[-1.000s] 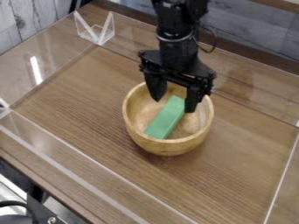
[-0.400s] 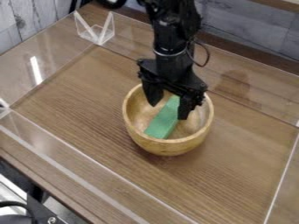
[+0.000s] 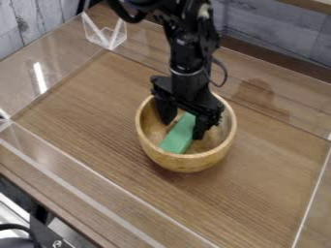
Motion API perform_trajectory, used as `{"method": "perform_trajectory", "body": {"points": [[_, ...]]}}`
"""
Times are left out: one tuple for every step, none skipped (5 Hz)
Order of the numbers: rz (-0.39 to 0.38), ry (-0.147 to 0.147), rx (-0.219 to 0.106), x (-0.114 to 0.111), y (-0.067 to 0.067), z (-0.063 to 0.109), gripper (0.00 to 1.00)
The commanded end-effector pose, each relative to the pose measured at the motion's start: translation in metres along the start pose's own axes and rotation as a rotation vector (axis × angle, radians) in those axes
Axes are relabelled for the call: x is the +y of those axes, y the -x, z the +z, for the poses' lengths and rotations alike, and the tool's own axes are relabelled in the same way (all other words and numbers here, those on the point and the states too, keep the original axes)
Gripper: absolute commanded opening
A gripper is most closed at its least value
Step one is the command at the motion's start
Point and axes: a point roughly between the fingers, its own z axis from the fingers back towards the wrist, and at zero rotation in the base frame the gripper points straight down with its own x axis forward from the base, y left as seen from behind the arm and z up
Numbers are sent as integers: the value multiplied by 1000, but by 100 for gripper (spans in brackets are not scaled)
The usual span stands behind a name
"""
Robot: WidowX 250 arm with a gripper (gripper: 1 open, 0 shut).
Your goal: Move green object from inside the wooden bowl to the table next to it
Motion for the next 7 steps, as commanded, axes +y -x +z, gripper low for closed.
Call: {"method": "perform_trajectory", "body": {"points": [[50,-13,-78,2,-23,9,100],[5,-5,-90,-6,-18,4,100],[-34,0,-99,-12,-14,-2,100],[-53,8,-105,-10,-8,1,100],[-55,16,-107,-21,-13,2,0],[-51,35,-118,-30,-19,10,0],[-113,63,-127,-31,-21,25,0]]}}
